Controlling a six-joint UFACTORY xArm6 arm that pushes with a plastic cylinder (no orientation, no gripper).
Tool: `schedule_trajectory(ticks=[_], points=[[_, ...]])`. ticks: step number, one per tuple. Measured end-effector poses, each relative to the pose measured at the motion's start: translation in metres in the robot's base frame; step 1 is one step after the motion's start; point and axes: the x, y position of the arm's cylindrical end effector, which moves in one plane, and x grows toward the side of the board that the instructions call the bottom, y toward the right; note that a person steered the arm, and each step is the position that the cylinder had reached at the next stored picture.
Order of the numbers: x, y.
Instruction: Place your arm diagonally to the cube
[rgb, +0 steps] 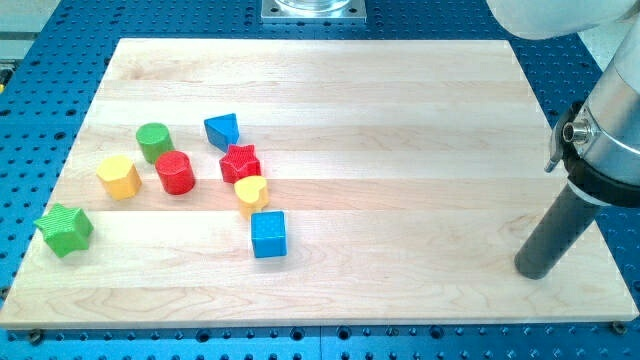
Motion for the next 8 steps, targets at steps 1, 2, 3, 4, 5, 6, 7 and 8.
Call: schedule_trajectory(ticks=[1, 2, 3, 4, 5, 6, 7, 8], points=[[0.0, 0.0], [0.011, -0.015], [0.029, -0.018], [0.033, -0.022], [0.034, -0.024], [0.043, -0.02], [0.042, -0.019], [0.043, -0.042]])
